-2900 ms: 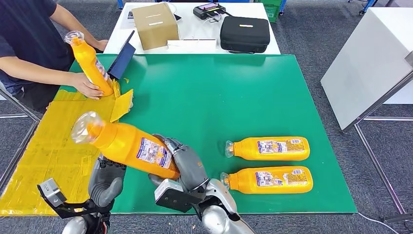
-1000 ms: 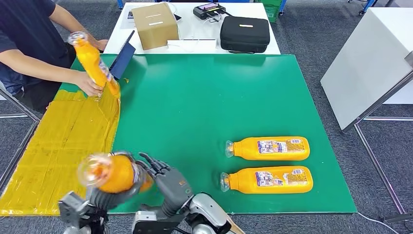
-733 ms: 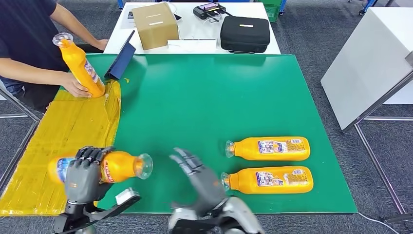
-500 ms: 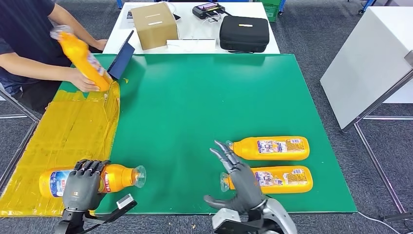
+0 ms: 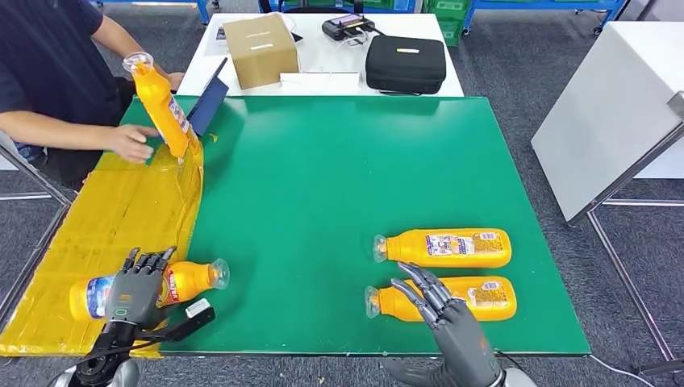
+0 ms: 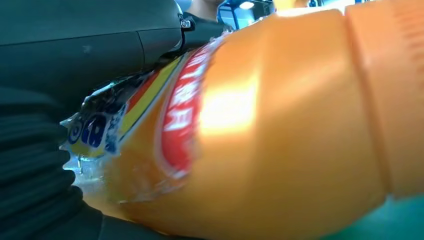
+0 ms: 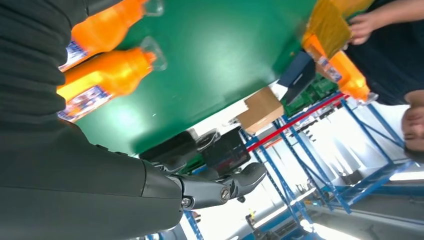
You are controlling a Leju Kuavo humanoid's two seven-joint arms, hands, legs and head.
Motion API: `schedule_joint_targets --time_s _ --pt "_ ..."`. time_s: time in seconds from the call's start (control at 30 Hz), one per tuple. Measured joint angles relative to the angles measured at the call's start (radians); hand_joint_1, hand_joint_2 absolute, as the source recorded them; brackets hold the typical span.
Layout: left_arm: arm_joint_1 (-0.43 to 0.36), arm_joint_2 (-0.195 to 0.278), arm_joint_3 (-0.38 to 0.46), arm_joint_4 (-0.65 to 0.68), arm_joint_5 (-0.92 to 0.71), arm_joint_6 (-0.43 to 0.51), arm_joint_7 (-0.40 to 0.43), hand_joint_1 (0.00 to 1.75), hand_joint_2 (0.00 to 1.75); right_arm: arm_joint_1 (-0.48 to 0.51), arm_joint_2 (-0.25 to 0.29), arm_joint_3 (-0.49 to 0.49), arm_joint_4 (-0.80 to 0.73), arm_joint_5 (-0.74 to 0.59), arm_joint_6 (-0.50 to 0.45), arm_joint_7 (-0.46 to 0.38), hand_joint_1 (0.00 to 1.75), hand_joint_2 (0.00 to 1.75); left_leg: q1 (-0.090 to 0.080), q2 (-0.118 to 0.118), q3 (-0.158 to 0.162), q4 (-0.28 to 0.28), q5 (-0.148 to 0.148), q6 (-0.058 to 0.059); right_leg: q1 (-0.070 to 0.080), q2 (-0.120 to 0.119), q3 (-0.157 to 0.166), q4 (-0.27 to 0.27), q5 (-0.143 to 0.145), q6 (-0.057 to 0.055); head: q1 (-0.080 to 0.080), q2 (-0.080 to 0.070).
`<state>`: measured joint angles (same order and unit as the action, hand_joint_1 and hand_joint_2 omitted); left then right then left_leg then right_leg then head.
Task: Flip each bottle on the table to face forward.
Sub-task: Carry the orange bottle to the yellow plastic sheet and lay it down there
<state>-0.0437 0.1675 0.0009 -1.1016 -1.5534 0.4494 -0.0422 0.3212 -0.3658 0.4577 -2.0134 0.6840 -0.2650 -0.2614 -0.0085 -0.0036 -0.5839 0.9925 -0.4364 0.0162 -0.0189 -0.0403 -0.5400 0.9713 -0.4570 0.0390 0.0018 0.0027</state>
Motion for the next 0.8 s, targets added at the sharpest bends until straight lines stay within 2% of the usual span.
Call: schedule_joint_targets --time_s 0.23,0.37,0.53,0.7,0.8 --pt "-0.021 0.031 0.007 0.044 0.027 -0.039 -0.043 0.0 0.0 0.083 -0.075 -0.023 -0.051 0.009 -0.042 0.049 0.0 1.75 0.0 0.0 0.015 0.0 0.0 0.0 -0.001 0.0 0.015 0.0 -0.003 0.001 0.0 0.0" --pt "-0.02 0.04 0.01 0.046 0.044 -0.056 -0.068 0.0 0.0 0.103 -0.098 -0.03 -0.065 0.007 -0.044 0.058 0.0 1.75 0.0 0.0 0.015 0.001 -0.001 -0.001 -0.001 -0.001 0.015 0.0 -0.004 0.002 0.0 0.0" --pt "-0.02 0.054 0.01 0.043 0.126 -0.099 -0.142 0.0 0.0 0.119 -0.122 -0.062 -0.07 -0.008 -0.038 0.078 0.0 1.75 -0.003 -0.002 0.018 0.0 -0.005 0.001 -0.004 -0.005 0.02 0.0 -0.009 0.004 0.0 0.0" --pt "-0.018 0.06 0.011 0.028 0.265 -0.14 -0.228 0.0 0.0 0.128 -0.138 -0.122 -0.07 -0.041 0.034 0.091 0.0 1.75 -0.003 -0.002 0.021 0.0 -0.007 0.001 -0.004 -0.005 0.022 0.0 -0.01 0.004 0.0 0.0" --pt "-0.006 0.047 0.018 -0.007 0.452 -0.181 -0.334 0.0 0.0 0.131 -0.153 -0.174 -0.061 -0.048 0.118 0.13 0.0 1.75 -0.003 -0.002 0.021 0.001 -0.006 0.002 -0.004 -0.005 0.021 0.0 -0.01 0.004 0.0 0.0"
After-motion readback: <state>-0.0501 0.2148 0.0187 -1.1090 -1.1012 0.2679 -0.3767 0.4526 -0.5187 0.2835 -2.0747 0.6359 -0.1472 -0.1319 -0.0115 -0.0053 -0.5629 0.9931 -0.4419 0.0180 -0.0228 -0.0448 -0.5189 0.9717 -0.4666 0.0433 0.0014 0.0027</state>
